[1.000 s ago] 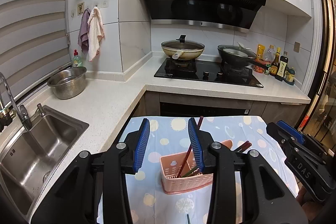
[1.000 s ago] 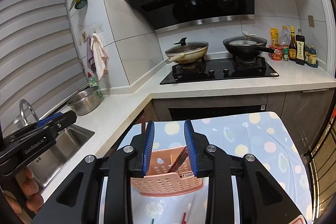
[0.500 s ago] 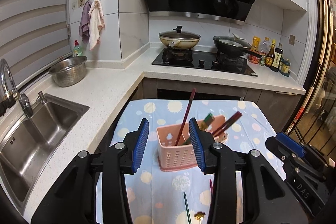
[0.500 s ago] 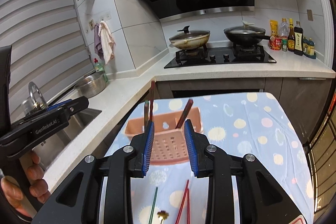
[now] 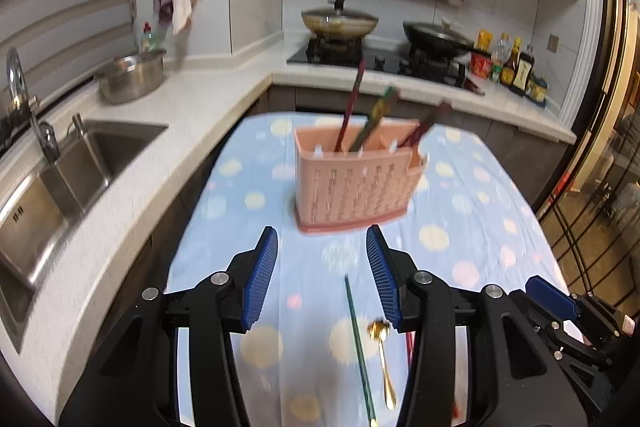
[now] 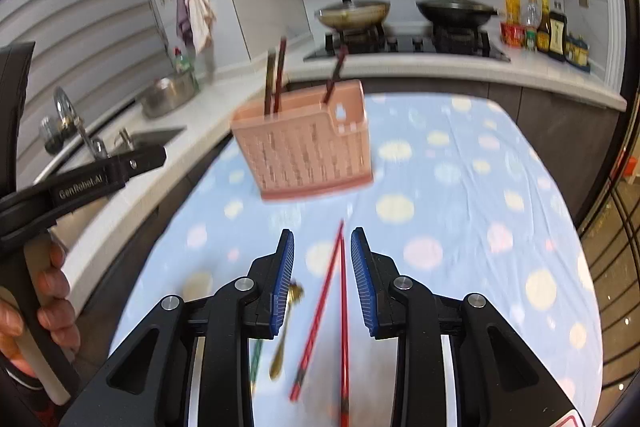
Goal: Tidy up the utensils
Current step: 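Withdraw both tools from the holder back over the remaining utensils, then grasp the green chopstick with the left tool while the right tool grasps a red chopstick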
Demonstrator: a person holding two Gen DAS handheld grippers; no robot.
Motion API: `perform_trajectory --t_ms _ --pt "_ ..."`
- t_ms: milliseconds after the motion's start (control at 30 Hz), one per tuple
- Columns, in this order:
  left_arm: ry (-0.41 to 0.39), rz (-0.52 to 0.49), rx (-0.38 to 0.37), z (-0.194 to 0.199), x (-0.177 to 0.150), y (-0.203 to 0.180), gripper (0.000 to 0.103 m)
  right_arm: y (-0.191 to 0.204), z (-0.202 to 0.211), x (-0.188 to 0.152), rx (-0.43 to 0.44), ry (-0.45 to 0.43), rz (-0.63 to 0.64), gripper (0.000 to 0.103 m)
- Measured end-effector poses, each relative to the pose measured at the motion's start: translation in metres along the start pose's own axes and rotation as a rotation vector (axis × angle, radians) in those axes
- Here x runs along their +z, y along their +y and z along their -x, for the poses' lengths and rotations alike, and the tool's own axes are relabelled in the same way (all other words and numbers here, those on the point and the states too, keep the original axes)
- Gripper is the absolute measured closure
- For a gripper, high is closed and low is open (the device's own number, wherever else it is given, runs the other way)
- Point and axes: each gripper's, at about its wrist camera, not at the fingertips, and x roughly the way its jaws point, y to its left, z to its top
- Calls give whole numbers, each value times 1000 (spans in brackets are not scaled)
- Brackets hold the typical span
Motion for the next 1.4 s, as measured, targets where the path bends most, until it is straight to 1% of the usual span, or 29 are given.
perform_trajectory --t_ms 200,300,433,600,800,1033,1400 --pt "124 -4 11 -14 -58 5 59 -12 -8 -61 -11 119 -62 73" --pt "181 -6 23 -21 -83 7 59 -14 -10 -84 -22 157 -68 73" --pt "241 1 17 -26 -111 7 59 -13 -14 -106 -32 190 -62 73" --pt "287 -12 12 -29 -139 3 59 -12 -21 -123 -42 220 -51 73" --pt "309 -24 -2 -29 -153 -4 59 -12 -29 -131 -43 245 -49 73" --pt "321 -41 -17 -32 -158 -12 59 -11 -37 -136 -47 262 -46 75" --pt "345 -57 -18 -39 -163 -16 59 -13 -42 -136 -52 269 -44 77"
